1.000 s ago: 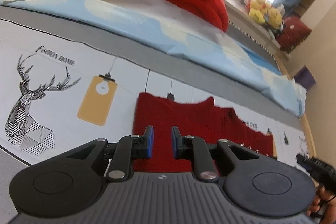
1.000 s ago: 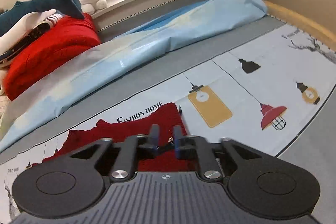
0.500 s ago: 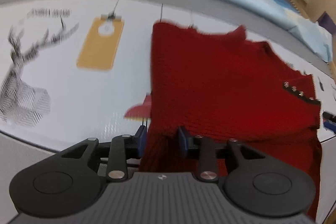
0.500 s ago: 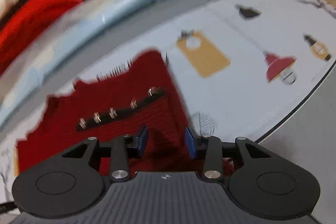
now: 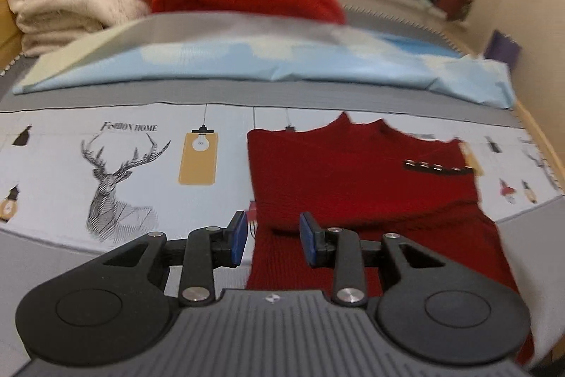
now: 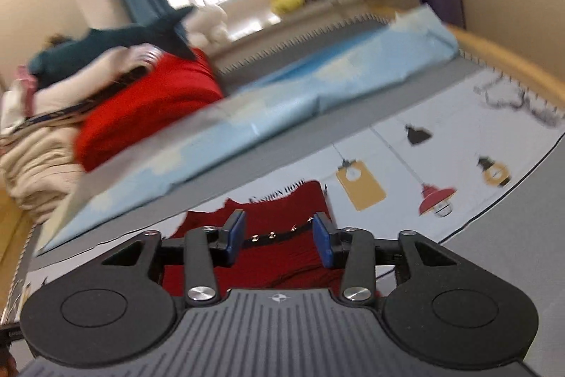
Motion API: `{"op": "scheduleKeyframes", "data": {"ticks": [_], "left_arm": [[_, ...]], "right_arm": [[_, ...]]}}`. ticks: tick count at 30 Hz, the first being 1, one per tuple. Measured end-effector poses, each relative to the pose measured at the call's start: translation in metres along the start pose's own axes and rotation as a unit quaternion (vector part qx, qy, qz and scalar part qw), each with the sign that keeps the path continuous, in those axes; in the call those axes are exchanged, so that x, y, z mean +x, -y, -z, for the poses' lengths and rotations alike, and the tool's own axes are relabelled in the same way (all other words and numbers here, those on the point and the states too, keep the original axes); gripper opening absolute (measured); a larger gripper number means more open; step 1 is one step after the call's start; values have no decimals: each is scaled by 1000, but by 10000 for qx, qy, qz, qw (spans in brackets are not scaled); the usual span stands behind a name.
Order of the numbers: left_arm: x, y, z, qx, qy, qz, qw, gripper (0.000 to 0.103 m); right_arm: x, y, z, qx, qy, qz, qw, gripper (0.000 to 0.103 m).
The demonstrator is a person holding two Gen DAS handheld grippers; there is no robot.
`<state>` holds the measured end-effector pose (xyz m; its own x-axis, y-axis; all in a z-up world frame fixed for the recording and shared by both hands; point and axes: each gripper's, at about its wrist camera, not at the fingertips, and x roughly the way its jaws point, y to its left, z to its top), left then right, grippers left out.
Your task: Fold small clothes
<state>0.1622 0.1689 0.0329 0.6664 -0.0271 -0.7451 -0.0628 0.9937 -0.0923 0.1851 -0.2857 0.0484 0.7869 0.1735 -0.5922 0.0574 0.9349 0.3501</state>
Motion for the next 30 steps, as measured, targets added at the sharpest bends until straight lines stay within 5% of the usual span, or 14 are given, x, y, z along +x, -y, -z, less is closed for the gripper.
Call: {"op": "scheduleKeyframes", "data": {"ticks": [6, 10, 15, 19, 22, 24, 30], "left_arm": [[-63, 0, 78, 25, 151, 60, 9999, 29], [-78, -9, 125, -185, -169, -53, 9997, 18], [-94, -12, 160, -179, -318, 70, 9993, 17], [-73, -22, 199, -452, -467, 295, 9974, 17], [-40, -36, 226, -875, -1005, 209, 9909, 17], [-28, -44, 229, -1184, -1317, 247, 9839, 19], [-15, -56, 231, -1287, -1463, 55, 9808, 23]], "right_arm": [[-82, 46, 51, -201, 103, -8, 9997, 46], [-96, 86, 101, 33, -199, 123, 9997, 45], [-88, 116, 153, 250, -396, 283, 9985, 45], [-66, 132, 168, 676, -892, 446, 9927, 46], [-51, 135, 172, 616, -1092, 715, 9895, 45], [-44, 136, 175, 572, -1222, 929, 9865, 45], [-27, 141, 191, 459, -1702, 1318, 9755, 45]]}}
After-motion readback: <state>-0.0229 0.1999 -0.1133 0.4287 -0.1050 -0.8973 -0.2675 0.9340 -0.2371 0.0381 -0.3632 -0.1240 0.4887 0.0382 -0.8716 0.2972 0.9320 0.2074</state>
